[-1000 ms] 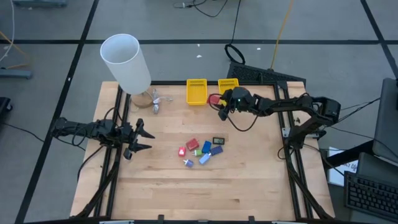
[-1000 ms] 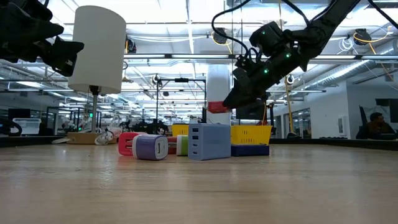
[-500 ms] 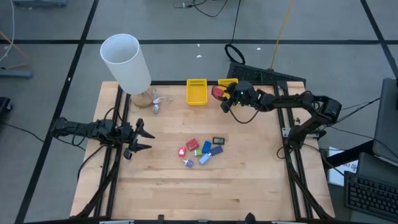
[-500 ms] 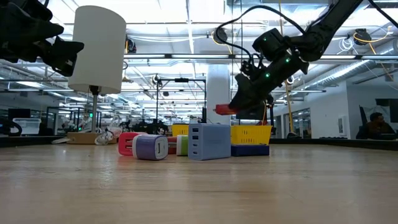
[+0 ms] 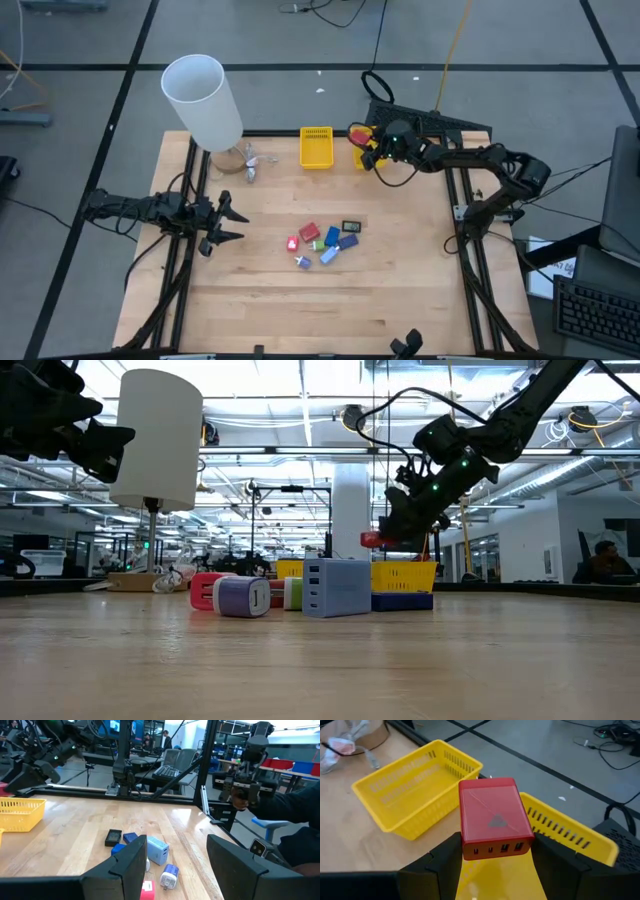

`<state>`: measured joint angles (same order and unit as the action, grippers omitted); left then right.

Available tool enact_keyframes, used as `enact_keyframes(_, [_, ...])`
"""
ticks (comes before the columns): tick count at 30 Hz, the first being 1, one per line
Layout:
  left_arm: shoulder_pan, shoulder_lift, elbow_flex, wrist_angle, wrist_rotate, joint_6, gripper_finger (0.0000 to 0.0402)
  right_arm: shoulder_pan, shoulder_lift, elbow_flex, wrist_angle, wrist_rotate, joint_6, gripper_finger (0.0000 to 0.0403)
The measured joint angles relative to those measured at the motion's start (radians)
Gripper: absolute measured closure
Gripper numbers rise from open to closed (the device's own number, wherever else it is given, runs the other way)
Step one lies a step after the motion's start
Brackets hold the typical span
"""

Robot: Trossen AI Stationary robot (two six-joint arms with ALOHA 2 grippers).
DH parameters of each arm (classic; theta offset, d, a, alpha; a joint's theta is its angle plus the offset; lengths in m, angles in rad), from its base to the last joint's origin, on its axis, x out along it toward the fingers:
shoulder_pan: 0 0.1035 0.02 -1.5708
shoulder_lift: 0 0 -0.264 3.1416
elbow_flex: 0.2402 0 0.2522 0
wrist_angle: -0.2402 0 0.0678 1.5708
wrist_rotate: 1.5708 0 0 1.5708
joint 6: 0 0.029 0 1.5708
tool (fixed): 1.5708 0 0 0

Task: Pick & Place Office items
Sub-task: Put the top red charger adapter into the right yellow bin

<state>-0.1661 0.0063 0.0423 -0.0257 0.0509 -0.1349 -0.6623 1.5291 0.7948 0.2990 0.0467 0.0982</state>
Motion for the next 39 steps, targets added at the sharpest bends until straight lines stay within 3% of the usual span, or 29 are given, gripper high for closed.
enact_keyframes(20, [0.000, 0.000, 0.000, 0.000, 0.000, 0.000, 0.0192, -0.057, 0.000, -0.004, -0.019, 0.001, -0.028, 0.0199])
enact_keyframes(39, [0.000, 0.000, 0.000, 0.000, 0.000, 0.000, 0.0192, -0.076, 0.000, -0.126, 0.102, 0.001, -0.013, 0.0199])
